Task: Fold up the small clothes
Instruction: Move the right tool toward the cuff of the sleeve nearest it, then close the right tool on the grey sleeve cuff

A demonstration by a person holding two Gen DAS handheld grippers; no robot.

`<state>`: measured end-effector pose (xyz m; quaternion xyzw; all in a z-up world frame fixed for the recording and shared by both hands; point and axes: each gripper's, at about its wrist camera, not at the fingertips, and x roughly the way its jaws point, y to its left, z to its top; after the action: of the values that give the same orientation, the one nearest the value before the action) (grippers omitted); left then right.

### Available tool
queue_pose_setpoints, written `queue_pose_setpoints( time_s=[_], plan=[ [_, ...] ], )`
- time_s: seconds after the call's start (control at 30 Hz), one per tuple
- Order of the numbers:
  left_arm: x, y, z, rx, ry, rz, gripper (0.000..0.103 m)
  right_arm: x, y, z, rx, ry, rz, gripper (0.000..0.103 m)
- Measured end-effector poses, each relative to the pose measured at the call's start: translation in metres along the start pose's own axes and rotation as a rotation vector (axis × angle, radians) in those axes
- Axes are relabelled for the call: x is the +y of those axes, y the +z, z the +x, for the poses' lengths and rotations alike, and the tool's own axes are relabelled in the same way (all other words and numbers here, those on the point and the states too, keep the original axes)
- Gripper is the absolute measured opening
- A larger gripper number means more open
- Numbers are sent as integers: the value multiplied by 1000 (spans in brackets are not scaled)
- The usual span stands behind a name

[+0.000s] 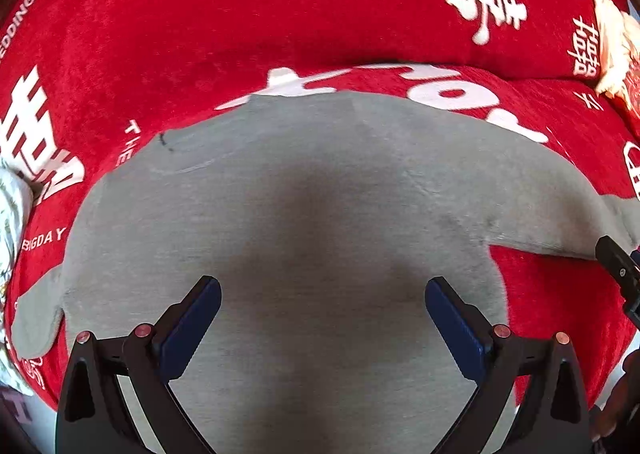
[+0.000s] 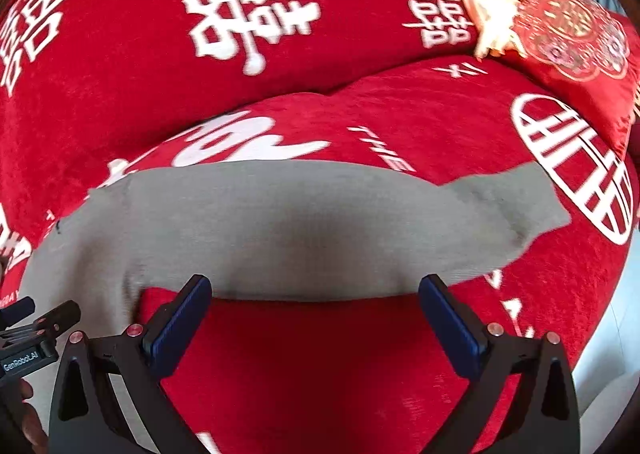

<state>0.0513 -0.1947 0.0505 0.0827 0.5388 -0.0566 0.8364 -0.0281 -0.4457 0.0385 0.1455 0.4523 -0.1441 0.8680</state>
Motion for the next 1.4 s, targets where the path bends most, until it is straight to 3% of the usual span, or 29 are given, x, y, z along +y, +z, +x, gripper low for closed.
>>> queue_pose_setpoints(
  time_s=[0.73, 0.87, 1.07, 1.1, 1.13, 1.17, 1.27, 1.3, 1.4],
  plan=[
    [-75, 23, 17, 24, -36, 67, 102, -106, 10, 19, 4, -79, 184, 103],
    [-79, 26, 19, 21, -40, 64, 102, -135, 13, 27, 13, -10, 295, 102],
    [-72, 26, 26, 32, -36, 37, 102, -166, 25, 57, 27, 182, 459, 71],
    [-68, 26, 27, 34, -34, 31, 102, -170, 27, 63, 22, 197, 479, 57],
    [-65, 26, 27, 34, -30, 26, 102, -176, 31, 67, 10, 215, 499, 25],
    [-62, 26, 28, 33, -26, 21, 102, -179, 32, 68, 13, 214, 508, 6],
    [-46, 28, 32, 26, 11, -9, 102, -187, 33, 57, -37, 187, 502, 5],
    [-41, 30, 36, 31, 23, -23, 102, -188, 33, 48, -66, 143, 489, 5],
    [-28, 31, 50, 77, 58, -78, 102, -185, 31, 36, -104, 83, 467, 5]
  ],
)
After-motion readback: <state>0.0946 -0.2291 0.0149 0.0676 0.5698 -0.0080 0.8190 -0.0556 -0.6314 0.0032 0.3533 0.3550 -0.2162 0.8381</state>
